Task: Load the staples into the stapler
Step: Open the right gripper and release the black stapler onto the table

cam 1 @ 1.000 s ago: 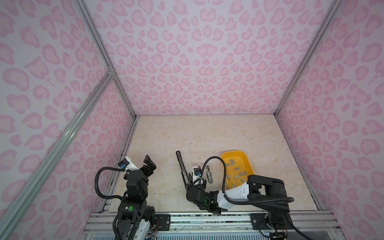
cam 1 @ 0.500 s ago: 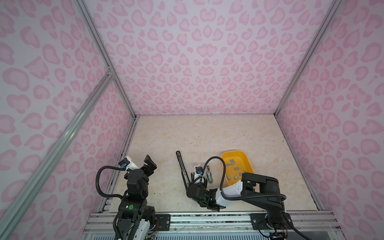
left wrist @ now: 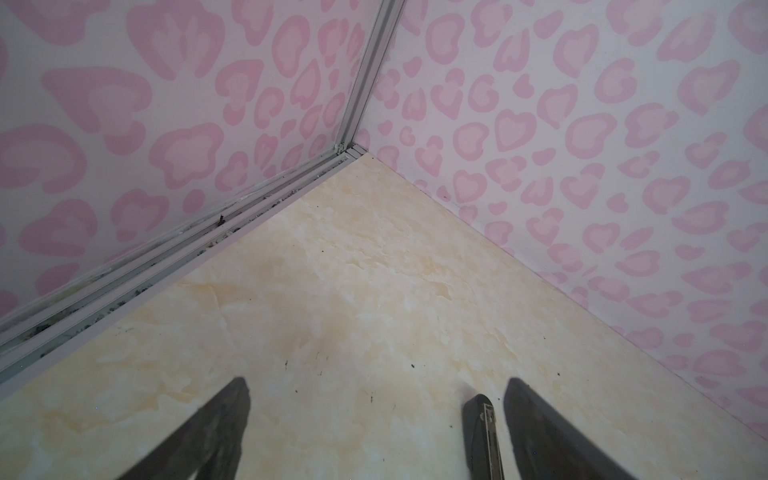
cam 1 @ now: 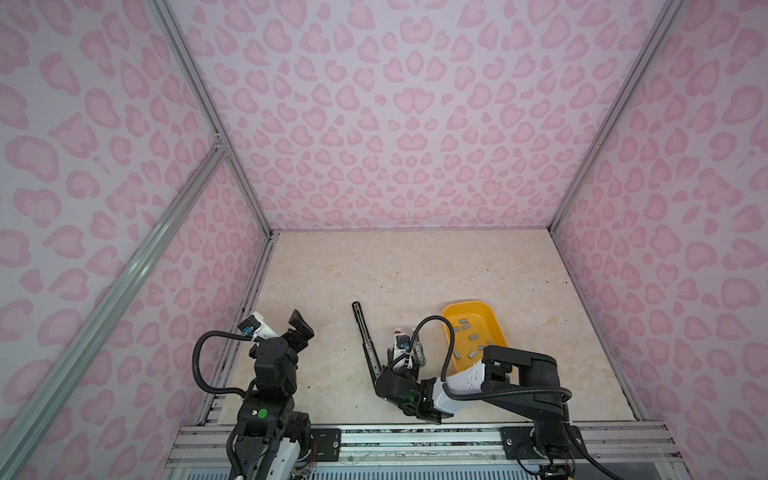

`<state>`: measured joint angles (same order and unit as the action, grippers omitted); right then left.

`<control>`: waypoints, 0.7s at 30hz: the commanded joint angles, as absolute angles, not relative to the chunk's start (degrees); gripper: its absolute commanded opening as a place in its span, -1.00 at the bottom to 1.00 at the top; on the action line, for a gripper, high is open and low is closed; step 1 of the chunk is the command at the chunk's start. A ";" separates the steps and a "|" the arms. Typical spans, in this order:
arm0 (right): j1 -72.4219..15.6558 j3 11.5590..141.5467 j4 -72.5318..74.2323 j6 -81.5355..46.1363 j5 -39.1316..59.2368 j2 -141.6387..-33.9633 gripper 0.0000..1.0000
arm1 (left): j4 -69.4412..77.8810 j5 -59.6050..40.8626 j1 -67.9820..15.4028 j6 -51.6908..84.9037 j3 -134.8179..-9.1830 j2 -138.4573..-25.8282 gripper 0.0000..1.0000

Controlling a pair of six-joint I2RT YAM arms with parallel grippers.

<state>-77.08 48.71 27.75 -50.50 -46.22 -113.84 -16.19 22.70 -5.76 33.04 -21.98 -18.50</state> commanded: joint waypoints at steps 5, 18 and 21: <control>-77.23 47.29 25.46 -51.87 -48.81 -112.80 -0.65 | -14.28 22.75 -5.78 33.18 -21.80 -18.68 0.93; -77.25 44.76 24.63 -51.11 -51.24 -109.70 -0.54 | -14.32 22.69 -5.80 33.31 -21.74 -18.64 0.93; -77.42 42.86 24.37 -49.55 -51.50 -106.58 -0.51 | -15.02 23.04 -5.76 33.58 -22.32 -18.57 0.93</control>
